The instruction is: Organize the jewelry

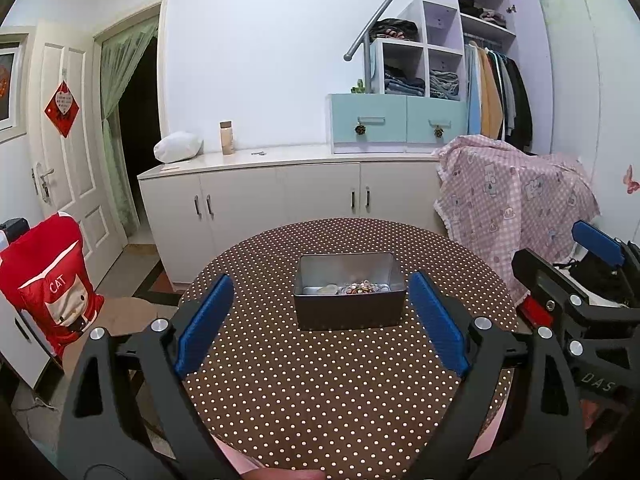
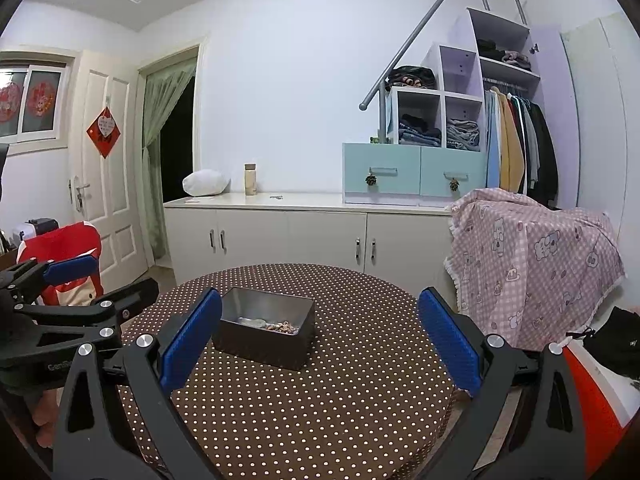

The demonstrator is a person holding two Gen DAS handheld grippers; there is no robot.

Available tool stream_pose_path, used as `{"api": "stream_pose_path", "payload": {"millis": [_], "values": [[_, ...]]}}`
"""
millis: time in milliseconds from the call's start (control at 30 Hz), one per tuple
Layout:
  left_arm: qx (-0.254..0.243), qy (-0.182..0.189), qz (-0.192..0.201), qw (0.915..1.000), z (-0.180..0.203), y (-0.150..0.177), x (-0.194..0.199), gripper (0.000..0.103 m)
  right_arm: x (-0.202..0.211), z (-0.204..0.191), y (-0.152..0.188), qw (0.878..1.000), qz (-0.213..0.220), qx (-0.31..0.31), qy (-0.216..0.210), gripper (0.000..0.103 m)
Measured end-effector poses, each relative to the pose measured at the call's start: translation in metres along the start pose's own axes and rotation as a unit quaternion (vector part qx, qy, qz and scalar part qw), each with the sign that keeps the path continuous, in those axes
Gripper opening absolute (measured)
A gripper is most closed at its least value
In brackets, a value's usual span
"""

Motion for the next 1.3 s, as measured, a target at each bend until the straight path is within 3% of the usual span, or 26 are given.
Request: {"api": "stream_pose_path", "payload": {"millis": [1300], "values": [[-0.001,0.001,0.0,1.0,-0.0013,0.0015,0.0091,0.089,0.0054,-0.0034,-0.0013,1.0,0.006,0.008,0.005,0.095]]}}
Point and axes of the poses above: each gripper's, at about its wrist camera, not at the fingertips, and x roughly against the way its jaws point, z to its right, y to its underside, the point moved 3 cm from there along -x, roughly the way its jaws point, and after that the axes turned 2 degrees about z, right-handed, at the moved point
